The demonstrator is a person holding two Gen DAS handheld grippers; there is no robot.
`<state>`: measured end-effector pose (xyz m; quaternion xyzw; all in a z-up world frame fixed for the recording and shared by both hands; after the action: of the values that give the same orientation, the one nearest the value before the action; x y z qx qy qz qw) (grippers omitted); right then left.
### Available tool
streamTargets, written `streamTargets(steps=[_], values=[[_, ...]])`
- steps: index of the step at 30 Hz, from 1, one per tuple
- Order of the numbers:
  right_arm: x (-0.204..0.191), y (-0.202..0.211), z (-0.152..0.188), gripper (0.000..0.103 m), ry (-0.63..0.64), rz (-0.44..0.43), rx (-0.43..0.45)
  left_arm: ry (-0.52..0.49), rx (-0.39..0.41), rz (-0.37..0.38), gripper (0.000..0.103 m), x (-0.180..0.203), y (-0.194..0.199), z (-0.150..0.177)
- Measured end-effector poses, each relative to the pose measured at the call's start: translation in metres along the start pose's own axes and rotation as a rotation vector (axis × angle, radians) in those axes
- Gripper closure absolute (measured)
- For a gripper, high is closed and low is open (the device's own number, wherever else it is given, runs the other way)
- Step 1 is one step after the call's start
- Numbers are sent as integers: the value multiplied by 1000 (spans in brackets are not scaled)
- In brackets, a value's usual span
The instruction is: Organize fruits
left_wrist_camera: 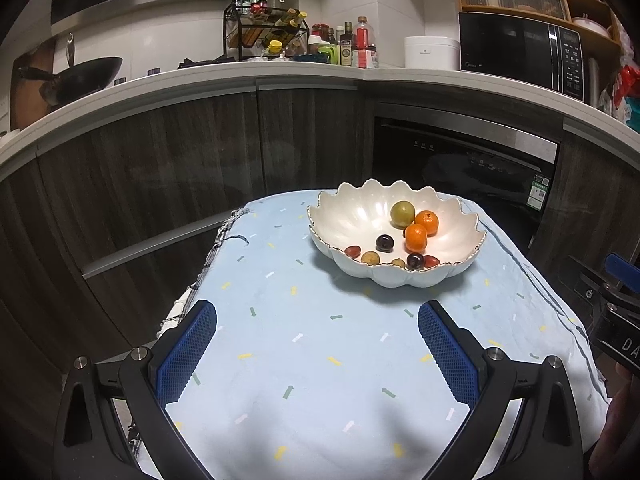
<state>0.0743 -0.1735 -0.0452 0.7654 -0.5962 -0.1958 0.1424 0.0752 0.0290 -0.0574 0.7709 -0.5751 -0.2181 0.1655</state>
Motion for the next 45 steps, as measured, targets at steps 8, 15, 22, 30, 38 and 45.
streamTargets(steps=[8, 15, 22, 30, 38, 45], values=[[1, -1, 0, 10, -7, 3, -7, -6, -4, 4, 0, 1, 0, 1], [2, -2, 1, 10, -18, -3, -13, -7, -1, 3, 0, 2, 0, 1], [3, -2, 1, 11, -20, -2, -14, -7, -4, 6, 0, 2, 1, 2], [2, -3, 1, 10, -22, -1, -15, -7, -5, 8, 0, 2, 1, 2], [2, -3, 2, 10, -26, -3, -17, -12, 0, 16, 0, 4, 2, 1], [1, -4, 3, 10, -31, 2, -20, -11, -6, 16, 0, 5, 1, 0]])
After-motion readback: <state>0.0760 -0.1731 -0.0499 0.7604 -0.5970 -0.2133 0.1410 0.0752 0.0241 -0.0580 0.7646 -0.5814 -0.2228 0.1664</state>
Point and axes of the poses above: each gripper's, at about its wrist camera, not at the fingertips, and y roughly against the way its jaws point, x to its right, z to its underside, the point moved 4 cm from there along -y, roughly the way its jaws point, and after that the axes turned 15 degrees about -z, right-handed, at the moved point
